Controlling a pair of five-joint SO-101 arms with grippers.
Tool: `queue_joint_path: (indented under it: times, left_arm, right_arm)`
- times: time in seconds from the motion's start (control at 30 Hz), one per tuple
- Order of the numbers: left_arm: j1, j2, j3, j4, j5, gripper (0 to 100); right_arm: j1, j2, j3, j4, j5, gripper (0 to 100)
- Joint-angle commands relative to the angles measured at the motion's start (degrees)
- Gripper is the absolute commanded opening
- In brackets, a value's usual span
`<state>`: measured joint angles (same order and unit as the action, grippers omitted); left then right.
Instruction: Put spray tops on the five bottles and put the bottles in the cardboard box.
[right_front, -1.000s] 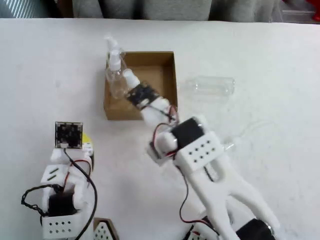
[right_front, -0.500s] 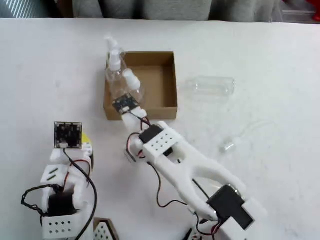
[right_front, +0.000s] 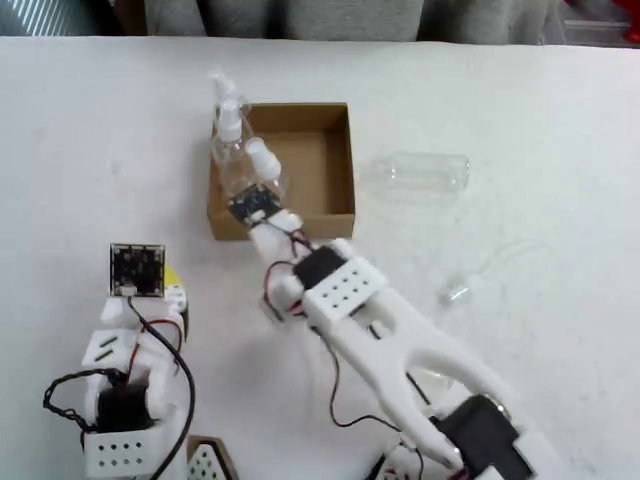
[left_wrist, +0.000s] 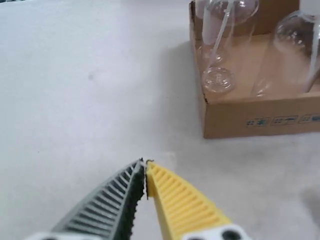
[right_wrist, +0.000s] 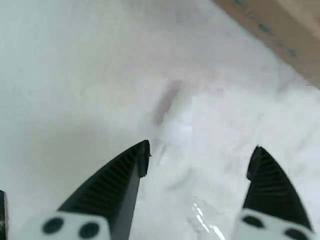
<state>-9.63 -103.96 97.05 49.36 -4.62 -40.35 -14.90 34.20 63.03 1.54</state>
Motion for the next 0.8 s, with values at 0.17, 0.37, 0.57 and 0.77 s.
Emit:
queue_joint_path:
  times: [0.17,0.37,0.57,0.77]
  left_arm:
    - [7.7,-0.5,-6.4,5.1,7.6,3]
    - [13.4,-0.3,-12.6,9.8,7.7,3]
    - [15.0,6.5,-17.1,7.0,8.2,3]
    - [19.4,31.4,-29.5,6.7,16.4,3]
  right_arm:
    - [17.4,-12.9,0.4,5.2,1.7,5.7]
    - [23.9,-13.6,0.5,5.1,1.8,4.5]
    - [28.4,-13.4,0.9,1.9,1.8,4.4]
    - [29.8,-13.3,2.6,-0.2,1.8,4.5]
